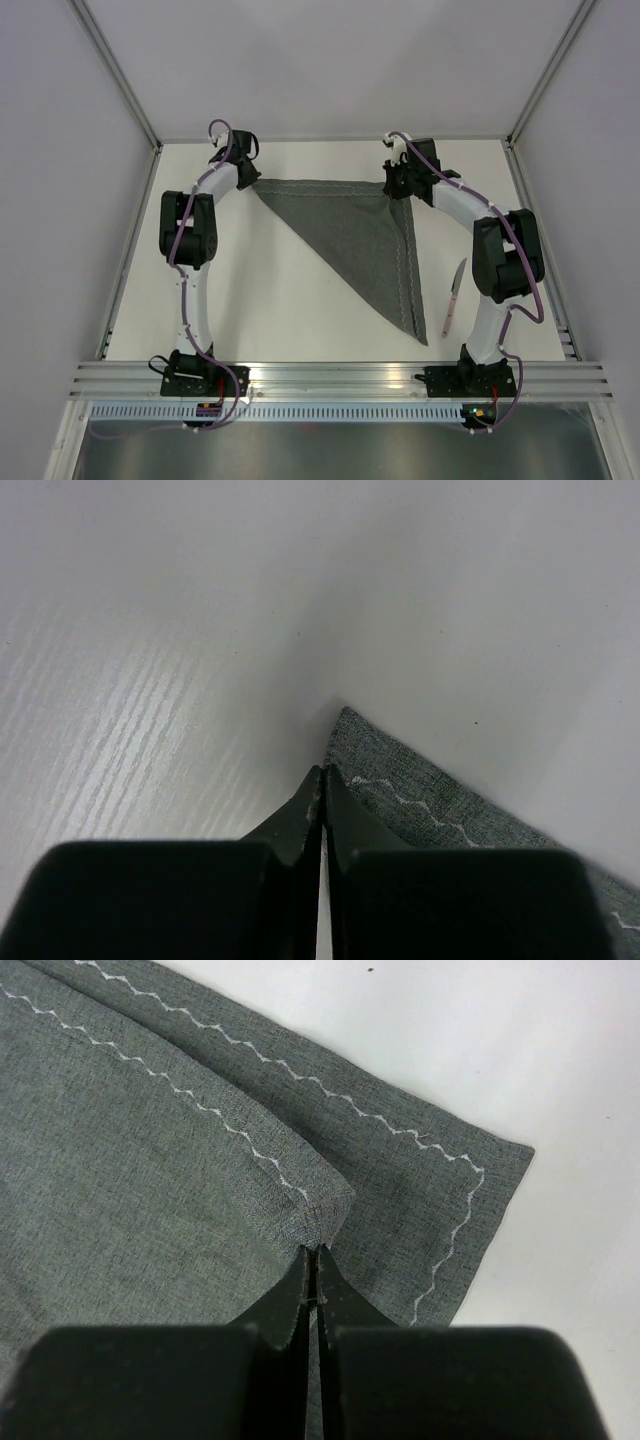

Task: Fold the napkin, place the utensils inside, and roll it up
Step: Fold the napkin at the center of the board.

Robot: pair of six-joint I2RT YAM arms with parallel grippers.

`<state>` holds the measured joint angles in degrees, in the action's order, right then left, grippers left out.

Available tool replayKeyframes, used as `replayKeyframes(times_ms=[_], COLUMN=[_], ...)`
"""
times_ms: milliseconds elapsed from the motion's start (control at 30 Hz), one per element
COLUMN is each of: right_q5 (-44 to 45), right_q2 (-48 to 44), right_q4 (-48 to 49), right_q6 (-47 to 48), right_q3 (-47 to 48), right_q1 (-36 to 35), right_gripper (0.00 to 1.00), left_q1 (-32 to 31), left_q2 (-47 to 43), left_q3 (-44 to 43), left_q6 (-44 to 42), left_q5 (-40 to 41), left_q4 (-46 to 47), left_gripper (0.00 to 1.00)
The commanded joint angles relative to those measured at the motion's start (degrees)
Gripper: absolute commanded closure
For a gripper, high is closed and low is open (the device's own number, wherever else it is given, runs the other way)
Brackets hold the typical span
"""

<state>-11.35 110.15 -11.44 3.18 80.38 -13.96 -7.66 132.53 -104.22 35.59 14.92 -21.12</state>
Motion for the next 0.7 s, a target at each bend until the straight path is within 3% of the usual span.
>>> replayKeyframes(times_ms=[0, 400, 667], right_q5=[-1.7, 2.9, 4.8], right_q2=[-3.8, -1.7, -2.0], right_q4=[0.5, 2.4, 2.5], right_q6=[-1.0, 0.9, 1.6], right_q3=[0.4, 4.0, 6.5], right_q1=[-1.2, -2.0, -2.0], right_gripper=[1.00, 1.00, 0.99], left_q1=[1.2, 1.7, 1.7], left_q2=[-1.0, 1.0, 1.4], left_q3=[-3.0, -6.5, -7.2], left_q6=[-2.6, -3.2, -3.4], left_q5=[-0.7, -3.8, -5.0], left_q4=[-1.5, -3.7, -3.7], left_gripper=[0.97, 0.94, 0.84])
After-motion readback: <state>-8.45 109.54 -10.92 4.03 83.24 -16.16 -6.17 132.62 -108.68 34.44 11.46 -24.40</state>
